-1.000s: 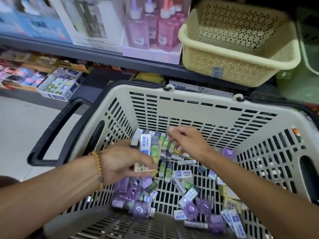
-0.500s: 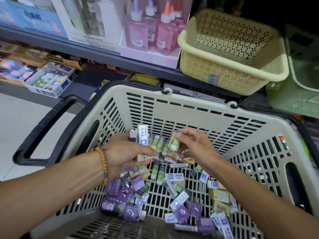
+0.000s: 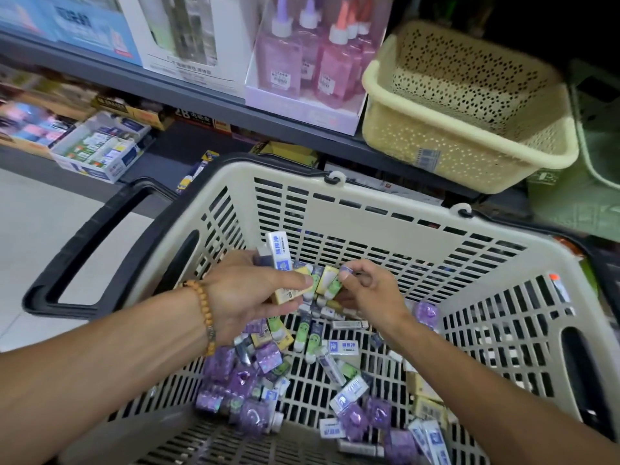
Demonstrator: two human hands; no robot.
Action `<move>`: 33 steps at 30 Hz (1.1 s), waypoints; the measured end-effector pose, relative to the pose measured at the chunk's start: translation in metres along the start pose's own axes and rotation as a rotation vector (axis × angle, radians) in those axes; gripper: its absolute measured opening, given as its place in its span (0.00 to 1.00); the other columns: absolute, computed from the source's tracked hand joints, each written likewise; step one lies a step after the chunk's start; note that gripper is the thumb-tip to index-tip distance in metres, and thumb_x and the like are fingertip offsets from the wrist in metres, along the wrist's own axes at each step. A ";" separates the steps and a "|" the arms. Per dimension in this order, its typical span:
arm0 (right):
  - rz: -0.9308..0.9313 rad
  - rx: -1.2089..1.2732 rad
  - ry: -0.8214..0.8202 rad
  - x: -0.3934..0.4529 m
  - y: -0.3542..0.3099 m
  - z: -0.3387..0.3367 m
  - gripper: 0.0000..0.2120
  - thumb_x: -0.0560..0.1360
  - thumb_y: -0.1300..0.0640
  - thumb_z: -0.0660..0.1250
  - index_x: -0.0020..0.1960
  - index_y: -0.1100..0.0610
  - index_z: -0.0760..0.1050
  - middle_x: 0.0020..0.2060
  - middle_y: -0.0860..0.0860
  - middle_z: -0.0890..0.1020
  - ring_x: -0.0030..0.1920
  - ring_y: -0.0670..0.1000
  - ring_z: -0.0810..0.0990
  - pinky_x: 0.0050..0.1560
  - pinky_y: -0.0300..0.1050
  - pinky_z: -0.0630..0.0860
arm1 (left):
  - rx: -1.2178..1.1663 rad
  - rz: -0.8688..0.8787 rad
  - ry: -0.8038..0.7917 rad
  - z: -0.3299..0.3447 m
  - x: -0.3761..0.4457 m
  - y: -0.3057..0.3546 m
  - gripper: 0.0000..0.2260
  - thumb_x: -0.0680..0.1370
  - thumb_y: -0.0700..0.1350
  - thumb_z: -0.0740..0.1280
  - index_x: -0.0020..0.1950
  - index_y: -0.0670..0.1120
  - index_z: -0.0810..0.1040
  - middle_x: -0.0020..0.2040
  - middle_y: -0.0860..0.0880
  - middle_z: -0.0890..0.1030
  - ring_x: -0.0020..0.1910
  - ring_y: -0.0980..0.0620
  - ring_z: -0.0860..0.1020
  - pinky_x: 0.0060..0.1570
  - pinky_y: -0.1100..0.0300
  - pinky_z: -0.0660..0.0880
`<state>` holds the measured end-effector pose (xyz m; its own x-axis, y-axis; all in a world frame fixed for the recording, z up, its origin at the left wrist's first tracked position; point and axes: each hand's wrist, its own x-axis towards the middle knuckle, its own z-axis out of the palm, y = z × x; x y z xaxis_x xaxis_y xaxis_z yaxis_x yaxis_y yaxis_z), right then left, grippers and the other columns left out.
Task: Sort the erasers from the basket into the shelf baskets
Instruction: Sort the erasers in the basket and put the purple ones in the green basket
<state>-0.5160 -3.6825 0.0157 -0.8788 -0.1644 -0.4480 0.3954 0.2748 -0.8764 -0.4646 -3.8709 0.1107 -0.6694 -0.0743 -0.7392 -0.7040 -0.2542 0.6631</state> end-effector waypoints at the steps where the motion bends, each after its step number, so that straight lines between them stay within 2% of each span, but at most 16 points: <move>1: 0.003 -0.007 0.007 -0.001 0.000 -0.004 0.04 0.81 0.60 0.63 0.53 0.59 0.77 0.46 0.58 0.84 0.39 0.53 0.84 0.36 0.42 0.80 | 0.017 -0.010 -0.018 0.000 -0.001 0.000 0.19 0.67 0.34 0.76 0.56 0.36 0.77 0.47 0.39 0.85 0.43 0.45 0.84 0.38 0.57 0.83; 5: -0.018 -0.098 0.089 -0.003 0.005 -0.015 0.06 0.81 0.59 0.63 0.50 0.61 0.76 0.34 0.52 0.79 0.29 0.41 0.78 0.30 0.36 0.76 | 0.062 -0.016 -0.039 -0.002 -0.001 0.000 0.18 0.68 0.36 0.76 0.56 0.37 0.78 0.43 0.39 0.85 0.36 0.48 0.83 0.32 0.60 0.82; 8: 0.030 -0.151 0.128 0.002 0.011 -0.010 0.03 0.80 0.62 0.64 0.49 0.61 0.76 0.35 0.54 0.82 0.32 0.46 0.81 0.34 0.40 0.80 | 0.045 -0.034 -0.068 -0.002 0.000 0.000 0.18 0.68 0.35 0.75 0.56 0.36 0.78 0.42 0.40 0.85 0.35 0.48 0.83 0.32 0.61 0.81; 9: 0.050 -0.145 0.134 0.004 0.012 -0.008 0.02 0.79 0.64 0.65 0.49 0.61 0.76 0.37 0.54 0.83 0.34 0.47 0.83 0.34 0.38 0.80 | 0.032 -0.045 -0.087 -0.002 0.000 0.000 0.18 0.68 0.33 0.74 0.57 0.35 0.77 0.43 0.40 0.85 0.36 0.47 0.83 0.32 0.60 0.81; 12: 0.040 -0.225 0.143 0.007 0.012 -0.006 0.07 0.79 0.66 0.65 0.56 0.63 0.77 0.46 0.56 0.84 0.44 0.52 0.85 0.38 0.37 0.80 | 0.005 -0.059 -0.125 -0.002 0.003 -0.002 0.18 0.70 0.29 0.71 0.59 0.33 0.75 0.48 0.37 0.84 0.40 0.45 0.83 0.35 0.59 0.82; 15: -0.032 -0.267 0.163 -0.003 0.002 -0.013 0.05 0.79 0.59 0.66 0.48 0.57 0.80 0.38 0.49 0.83 0.38 0.49 0.83 0.36 0.40 0.79 | 0.006 -0.058 -0.133 -0.001 0.004 -0.003 0.18 0.70 0.28 0.71 0.59 0.33 0.75 0.48 0.36 0.84 0.41 0.44 0.84 0.35 0.59 0.81; 16: -0.048 -0.218 0.132 -0.008 -0.004 -0.014 0.08 0.79 0.56 0.66 0.45 0.57 0.81 0.37 0.50 0.82 0.36 0.47 0.82 0.36 0.40 0.79 | 0.005 -0.056 -0.134 0.000 0.005 -0.003 0.18 0.70 0.28 0.71 0.58 0.33 0.75 0.48 0.37 0.84 0.42 0.44 0.84 0.35 0.60 0.81; 18: -0.039 -0.060 -0.037 -0.020 -0.021 -0.012 0.11 0.79 0.51 0.66 0.44 0.57 0.83 0.38 0.53 0.82 0.34 0.47 0.81 0.35 0.39 0.78 | 0.013 -0.050 -0.140 0.002 0.005 -0.003 0.18 0.69 0.29 0.72 0.58 0.35 0.76 0.49 0.38 0.84 0.44 0.45 0.84 0.36 0.60 0.81; 21: -0.054 -0.030 -0.291 -0.038 -0.042 -0.004 0.09 0.78 0.51 0.68 0.48 0.53 0.84 0.39 0.52 0.85 0.38 0.49 0.83 0.39 0.39 0.78 | 0.034 -0.027 -0.173 0.005 0.004 -0.004 0.16 0.69 0.31 0.73 0.55 0.36 0.79 0.49 0.39 0.85 0.46 0.45 0.85 0.38 0.61 0.81; 25: -0.020 -0.057 -0.337 -0.044 -0.050 0.000 0.06 0.79 0.55 0.67 0.49 0.56 0.82 0.38 0.50 0.84 0.38 0.48 0.81 0.40 0.40 0.78 | 0.050 -0.019 -0.227 0.007 0.003 -0.003 0.14 0.70 0.39 0.74 0.55 0.37 0.79 0.48 0.39 0.85 0.47 0.43 0.84 0.42 0.57 0.82; 28: 0.037 -0.048 -0.407 -0.042 -0.051 -0.015 0.07 0.80 0.56 0.64 0.51 0.56 0.79 0.40 0.52 0.85 0.38 0.49 0.82 0.38 0.39 0.79 | 0.076 0.010 -0.163 0.008 0.005 -0.003 0.11 0.76 0.43 0.69 0.55 0.38 0.79 0.45 0.40 0.85 0.46 0.43 0.85 0.43 0.55 0.82; 31: 0.109 -0.029 -0.291 -0.031 -0.044 -0.041 0.08 0.81 0.58 0.62 0.53 0.60 0.78 0.38 0.55 0.84 0.35 0.50 0.82 0.35 0.39 0.79 | 0.186 0.050 -0.079 0.010 0.005 -0.004 0.10 0.76 0.44 0.69 0.55 0.40 0.77 0.46 0.40 0.85 0.40 0.47 0.85 0.37 0.59 0.82; 33: 0.141 -0.224 -0.148 -0.021 -0.032 -0.056 0.10 0.81 0.58 0.62 0.50 0.61 0.80 0.35 0.54 0.83 0.32 0.49 0.80 0.33 0.39 0.76 | 0.258 0.063 -0.070 0.010 0.005 -0.005 0.13 0.75 0.44 0.71 0.56 0.41 0.76 0.51 0.41 0.83 0.40 0.48 0.85 0.35 0.60 0.81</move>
<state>-0.5250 -3.6348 0.0627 -0.7644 -0.2413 -0.5979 0.4279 0.5038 -0.7504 -0.4671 -3.8603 0.1049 -0.7224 -0.0128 -0.6914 -0.6915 0.0039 0.7224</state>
